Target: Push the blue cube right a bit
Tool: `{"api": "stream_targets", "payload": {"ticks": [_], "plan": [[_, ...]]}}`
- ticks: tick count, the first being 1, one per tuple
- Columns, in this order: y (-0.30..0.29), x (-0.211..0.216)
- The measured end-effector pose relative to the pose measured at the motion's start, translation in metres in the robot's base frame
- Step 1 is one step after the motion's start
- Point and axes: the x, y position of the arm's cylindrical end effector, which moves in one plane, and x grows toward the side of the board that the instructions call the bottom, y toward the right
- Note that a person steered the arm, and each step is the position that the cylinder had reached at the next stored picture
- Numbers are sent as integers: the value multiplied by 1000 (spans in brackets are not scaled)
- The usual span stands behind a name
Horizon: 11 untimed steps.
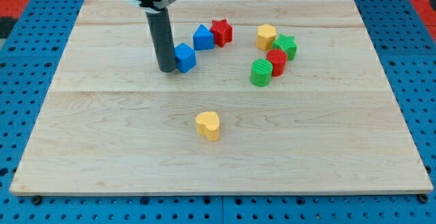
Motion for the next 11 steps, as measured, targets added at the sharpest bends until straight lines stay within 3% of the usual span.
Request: {"api": "stream_targets", "payload": {"ticks": [4, 6, 11], "plan": [[-33, -9], [-36, -34], [-5, -46]]}}
